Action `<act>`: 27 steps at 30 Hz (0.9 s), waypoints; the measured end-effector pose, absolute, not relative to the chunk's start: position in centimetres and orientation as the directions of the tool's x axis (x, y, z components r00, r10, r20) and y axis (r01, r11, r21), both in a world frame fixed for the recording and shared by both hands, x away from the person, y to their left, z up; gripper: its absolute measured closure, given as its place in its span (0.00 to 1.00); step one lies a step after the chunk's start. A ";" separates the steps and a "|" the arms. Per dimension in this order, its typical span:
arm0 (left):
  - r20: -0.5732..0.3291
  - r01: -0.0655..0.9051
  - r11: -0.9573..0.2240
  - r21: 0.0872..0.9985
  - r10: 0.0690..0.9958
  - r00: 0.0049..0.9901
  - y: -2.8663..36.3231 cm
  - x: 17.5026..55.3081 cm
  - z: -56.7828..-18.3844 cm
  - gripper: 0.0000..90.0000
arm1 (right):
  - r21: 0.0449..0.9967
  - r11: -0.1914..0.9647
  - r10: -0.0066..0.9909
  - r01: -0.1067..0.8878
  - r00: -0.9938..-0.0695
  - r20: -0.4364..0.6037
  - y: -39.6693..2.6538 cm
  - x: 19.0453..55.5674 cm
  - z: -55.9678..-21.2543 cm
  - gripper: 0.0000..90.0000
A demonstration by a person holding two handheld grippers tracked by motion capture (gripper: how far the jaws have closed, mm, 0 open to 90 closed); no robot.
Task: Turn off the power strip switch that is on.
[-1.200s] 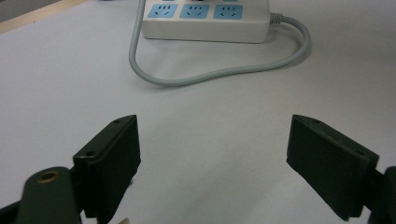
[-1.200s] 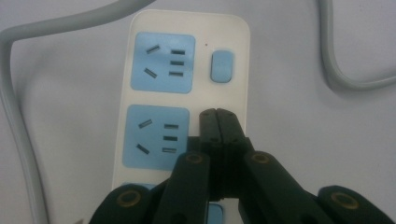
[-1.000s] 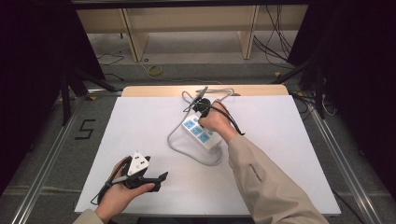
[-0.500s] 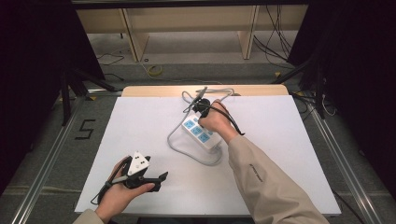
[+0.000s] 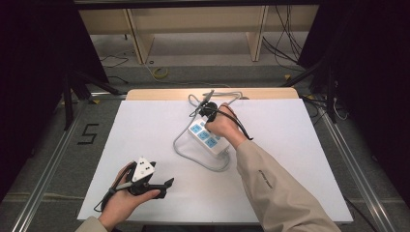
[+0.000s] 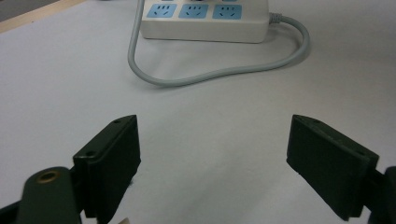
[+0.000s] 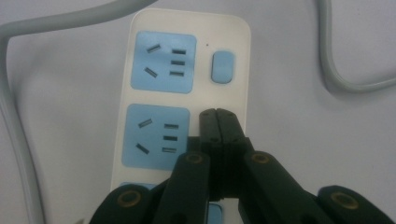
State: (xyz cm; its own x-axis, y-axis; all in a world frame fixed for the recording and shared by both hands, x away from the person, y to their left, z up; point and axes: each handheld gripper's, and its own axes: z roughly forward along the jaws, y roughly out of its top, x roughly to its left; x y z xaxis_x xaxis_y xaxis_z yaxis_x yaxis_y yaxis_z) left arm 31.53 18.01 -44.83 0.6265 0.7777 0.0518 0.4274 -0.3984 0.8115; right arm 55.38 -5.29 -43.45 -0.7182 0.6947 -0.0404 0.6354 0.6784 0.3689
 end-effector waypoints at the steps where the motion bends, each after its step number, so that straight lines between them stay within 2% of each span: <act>1: 0.054 0.426 -0.400 0.811 0.777 0.627 18.0 31.5 -44.8 0.19 | 0.369 0.679 0.694 0.635 -0.719 -0.041 -5.3 55.4 -43.4 1.00; 27: 0.053 0.426 -0.400 0.811 0.777 0.627 18.0 31.6 -44.8 0.19 | 0.375 0.683 0.691 0.627 -0.720 -0.055 -5.2 55.3 -43.4 1.00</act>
